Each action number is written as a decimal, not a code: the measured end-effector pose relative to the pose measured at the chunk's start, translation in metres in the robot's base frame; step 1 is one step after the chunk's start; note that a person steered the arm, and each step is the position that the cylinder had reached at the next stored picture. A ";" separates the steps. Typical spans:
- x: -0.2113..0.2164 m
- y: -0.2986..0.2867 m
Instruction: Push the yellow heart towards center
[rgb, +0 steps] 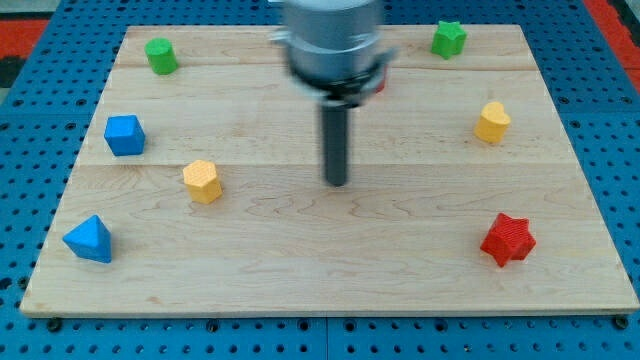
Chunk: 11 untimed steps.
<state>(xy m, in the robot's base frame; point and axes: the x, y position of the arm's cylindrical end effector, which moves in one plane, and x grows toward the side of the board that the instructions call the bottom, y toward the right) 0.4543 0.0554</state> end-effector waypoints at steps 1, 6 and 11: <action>-0.016 0.107; -0.067 0.132; -0.010 0.078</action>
